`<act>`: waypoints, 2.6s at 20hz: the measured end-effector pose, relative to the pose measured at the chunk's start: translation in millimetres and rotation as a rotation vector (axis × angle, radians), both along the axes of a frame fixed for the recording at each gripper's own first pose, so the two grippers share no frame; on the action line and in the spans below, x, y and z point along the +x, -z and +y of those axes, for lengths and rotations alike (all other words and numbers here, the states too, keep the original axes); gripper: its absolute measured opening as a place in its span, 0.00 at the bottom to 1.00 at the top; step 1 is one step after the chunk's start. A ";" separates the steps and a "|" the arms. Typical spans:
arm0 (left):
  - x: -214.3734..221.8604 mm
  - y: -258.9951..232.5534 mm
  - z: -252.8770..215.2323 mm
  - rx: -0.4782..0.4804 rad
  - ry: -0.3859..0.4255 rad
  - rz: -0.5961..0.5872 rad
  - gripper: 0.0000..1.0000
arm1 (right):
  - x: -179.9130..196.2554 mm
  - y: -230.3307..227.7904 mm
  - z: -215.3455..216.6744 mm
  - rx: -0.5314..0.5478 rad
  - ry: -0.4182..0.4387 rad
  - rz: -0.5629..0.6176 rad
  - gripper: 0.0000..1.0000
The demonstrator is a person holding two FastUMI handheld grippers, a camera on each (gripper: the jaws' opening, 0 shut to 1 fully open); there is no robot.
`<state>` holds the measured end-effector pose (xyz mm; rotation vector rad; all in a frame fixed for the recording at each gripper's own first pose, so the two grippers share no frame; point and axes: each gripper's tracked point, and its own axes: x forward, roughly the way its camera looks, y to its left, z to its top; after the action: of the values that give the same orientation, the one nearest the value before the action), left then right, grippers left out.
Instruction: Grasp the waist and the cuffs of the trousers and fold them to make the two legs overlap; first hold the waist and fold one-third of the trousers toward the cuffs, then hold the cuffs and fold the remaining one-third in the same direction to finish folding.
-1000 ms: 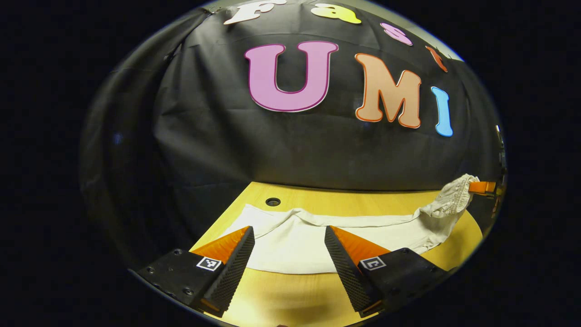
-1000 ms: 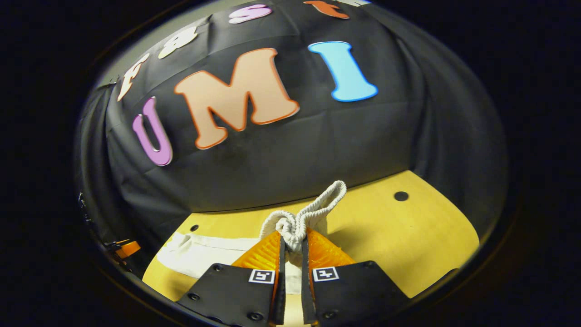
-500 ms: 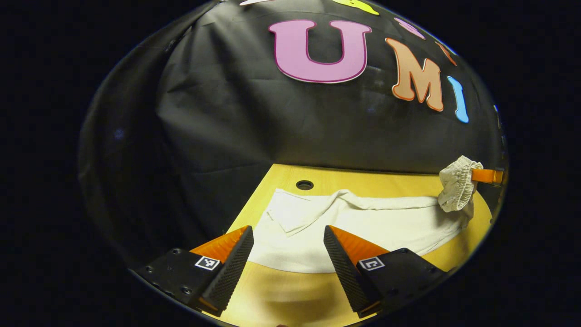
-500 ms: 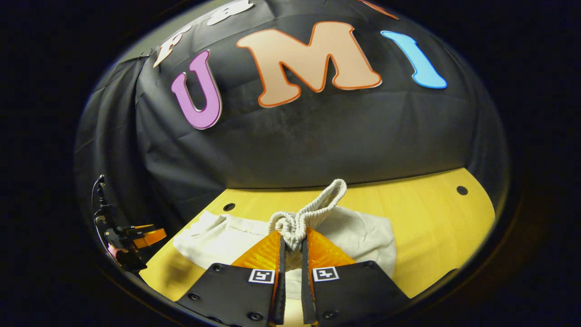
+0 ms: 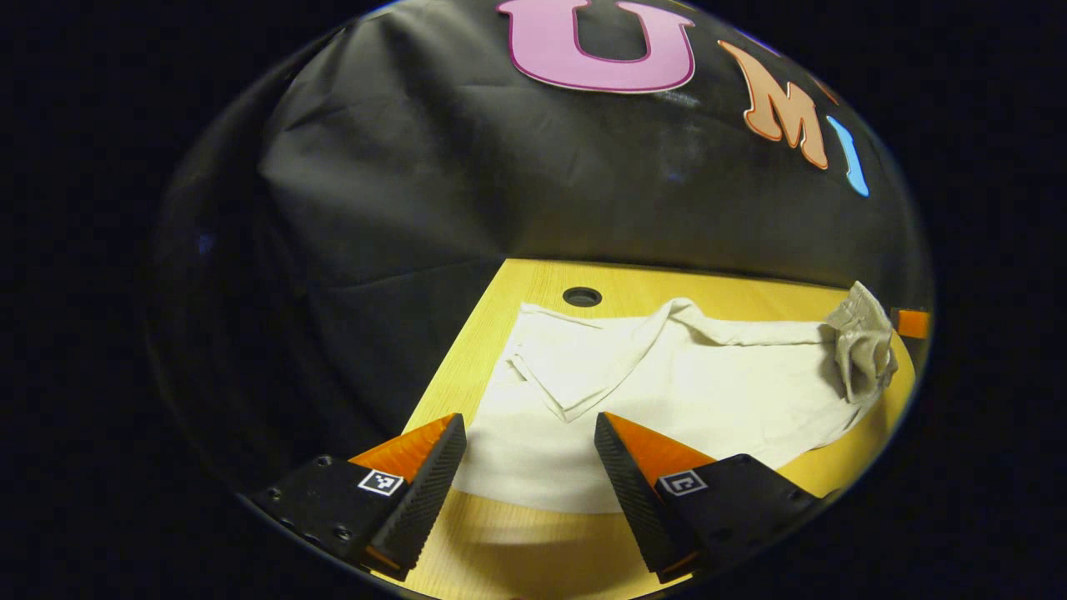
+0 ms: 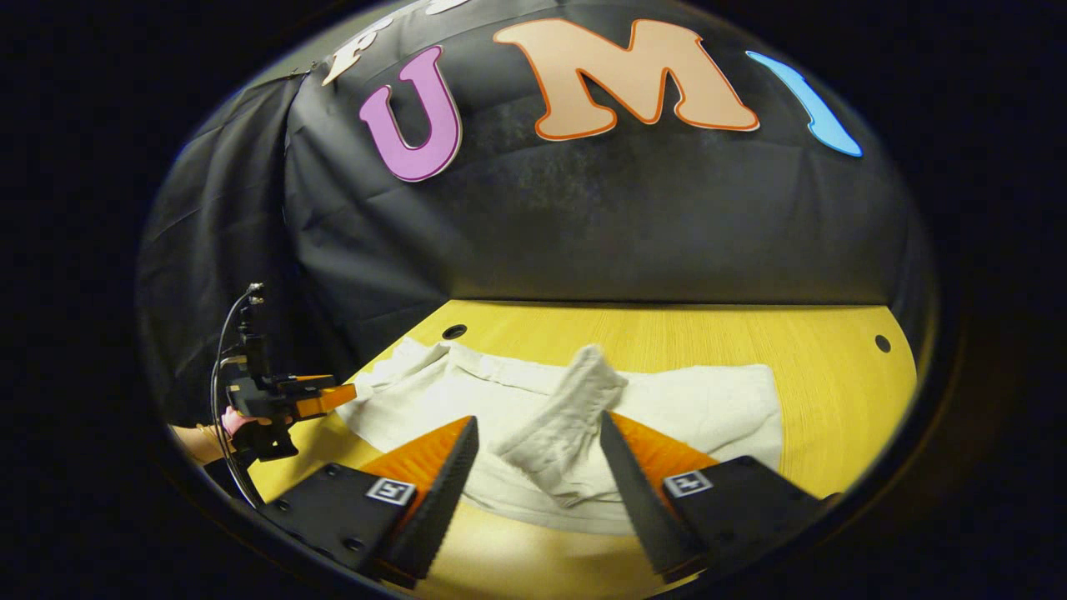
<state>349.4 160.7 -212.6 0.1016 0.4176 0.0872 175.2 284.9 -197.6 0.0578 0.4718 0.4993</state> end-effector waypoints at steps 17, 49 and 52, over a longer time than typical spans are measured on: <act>4.8 22.3 1.3 -0.054 0.033 0.096 0.53 | -17.5 -31.2 -52.8 -0.058 0.076 -0.053 0.96; 26.7 -127.3 -402.6 -0.229 0.416 -0.140 0.00 | -22.3 -79.0 -172.8 -0.078 0.197 -0.104 0.96; 26.0 -103.8 -449.2 -0.203 0.468 -0.108 0.00 | -21.9 -80.4 -194.5 -0.088 0.221 -0.102 0.96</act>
<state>375.4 -288.5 -108.8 -0.0074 0.2846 -0.4088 153.3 90.4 -117.2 0.0000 0.3820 0.2625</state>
